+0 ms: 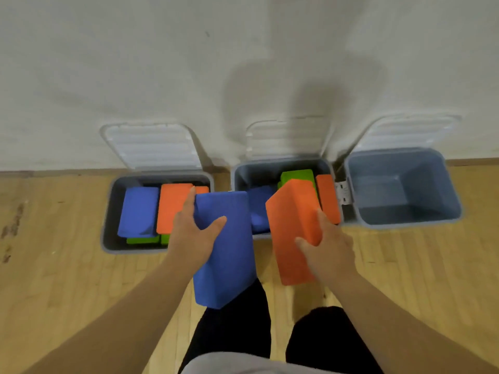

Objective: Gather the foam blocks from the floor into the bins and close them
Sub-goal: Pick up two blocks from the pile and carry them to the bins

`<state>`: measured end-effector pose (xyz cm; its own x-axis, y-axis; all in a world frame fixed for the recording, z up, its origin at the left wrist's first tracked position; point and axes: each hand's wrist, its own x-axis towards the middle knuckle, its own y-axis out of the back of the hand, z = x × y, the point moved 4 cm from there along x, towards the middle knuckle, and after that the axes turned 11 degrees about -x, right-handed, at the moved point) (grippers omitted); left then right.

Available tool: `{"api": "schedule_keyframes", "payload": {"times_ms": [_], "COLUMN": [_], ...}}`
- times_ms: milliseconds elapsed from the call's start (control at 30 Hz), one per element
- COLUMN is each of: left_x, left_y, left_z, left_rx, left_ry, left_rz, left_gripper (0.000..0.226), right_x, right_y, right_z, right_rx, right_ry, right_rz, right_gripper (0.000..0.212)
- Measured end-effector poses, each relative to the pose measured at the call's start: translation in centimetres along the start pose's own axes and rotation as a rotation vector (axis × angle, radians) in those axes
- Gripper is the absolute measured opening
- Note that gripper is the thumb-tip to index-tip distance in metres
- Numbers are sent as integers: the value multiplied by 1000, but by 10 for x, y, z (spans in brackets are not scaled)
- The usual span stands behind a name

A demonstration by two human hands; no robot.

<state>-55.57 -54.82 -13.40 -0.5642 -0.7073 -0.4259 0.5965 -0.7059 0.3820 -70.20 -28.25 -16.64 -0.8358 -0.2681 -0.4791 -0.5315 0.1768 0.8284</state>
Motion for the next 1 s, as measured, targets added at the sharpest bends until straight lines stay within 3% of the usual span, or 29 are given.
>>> {"api": "schedule_keyframes", "payload": {"times_ms": [133,400,633,700,800,1000], "left_x": [85,206,249,256,269,319], "left_y": [-18,-85,-143,-161,-186,-239], "left_z": [-42,-155,-197,-202,-204,-212], "left_rx": [27,17,-162,-214,-208,49], "left_ry": [79,172,249,273,294,286], "left_rz": [-37,35,-78,-116,-162,-111], "left_gripper": [95,93,85,82,80,74], "right_x": [100,288,297,293,296,329], "right_y": [-57,-207,-268,-271,-257,-239], "right_z": [-10,-28,-13,-2,3,3], "right_rx": [-1,-11,367,437,333,61], "right_ry": [-95,-29,33,32,129,151], "right_rz": [-89,-311,-608,-609,-526,-347], "right_gripper": [89,95,115,108,103,94]}}
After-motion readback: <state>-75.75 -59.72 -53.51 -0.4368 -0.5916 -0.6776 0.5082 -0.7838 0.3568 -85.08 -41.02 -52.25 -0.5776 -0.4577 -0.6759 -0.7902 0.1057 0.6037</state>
